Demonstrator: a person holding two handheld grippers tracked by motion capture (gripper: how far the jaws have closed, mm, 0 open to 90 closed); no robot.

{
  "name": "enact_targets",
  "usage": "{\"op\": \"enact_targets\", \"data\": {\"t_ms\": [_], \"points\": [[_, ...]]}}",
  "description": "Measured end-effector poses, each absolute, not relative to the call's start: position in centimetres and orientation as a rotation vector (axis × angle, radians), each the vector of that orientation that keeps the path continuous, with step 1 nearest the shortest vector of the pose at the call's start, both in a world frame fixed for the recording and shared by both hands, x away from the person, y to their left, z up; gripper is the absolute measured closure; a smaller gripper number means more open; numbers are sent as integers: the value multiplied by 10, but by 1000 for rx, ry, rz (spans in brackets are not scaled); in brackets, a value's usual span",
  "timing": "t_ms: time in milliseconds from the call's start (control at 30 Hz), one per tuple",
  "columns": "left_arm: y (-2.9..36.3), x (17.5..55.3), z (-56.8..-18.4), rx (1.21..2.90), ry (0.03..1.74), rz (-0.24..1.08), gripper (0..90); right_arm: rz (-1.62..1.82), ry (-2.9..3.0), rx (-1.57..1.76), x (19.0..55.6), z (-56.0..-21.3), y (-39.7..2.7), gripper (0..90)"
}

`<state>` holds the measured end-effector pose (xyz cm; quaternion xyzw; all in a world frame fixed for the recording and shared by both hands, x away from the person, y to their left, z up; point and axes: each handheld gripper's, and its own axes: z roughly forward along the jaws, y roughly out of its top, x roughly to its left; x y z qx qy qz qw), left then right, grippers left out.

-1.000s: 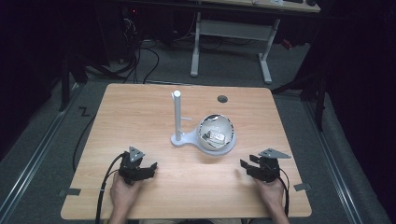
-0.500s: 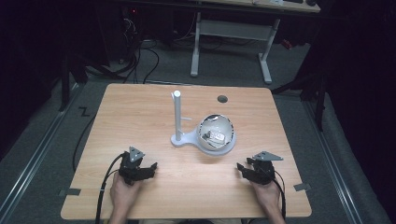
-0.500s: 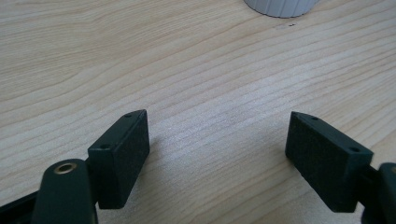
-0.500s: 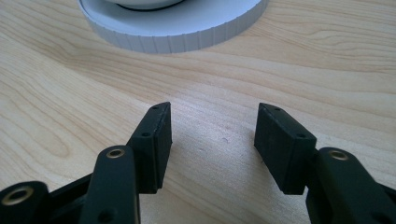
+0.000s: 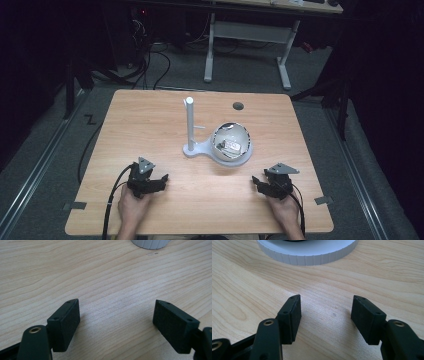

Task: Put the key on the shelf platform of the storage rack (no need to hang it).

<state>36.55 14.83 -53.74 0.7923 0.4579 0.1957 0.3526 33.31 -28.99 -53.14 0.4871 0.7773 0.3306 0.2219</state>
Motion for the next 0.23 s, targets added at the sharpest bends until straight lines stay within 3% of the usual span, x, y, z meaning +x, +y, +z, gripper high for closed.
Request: {"op": "enact_targets", "data": {"t_ms": [233], "points": [[148,365,-537,2050,1185,506,222,915,2151,1344,333,-531,-290,408]]}}
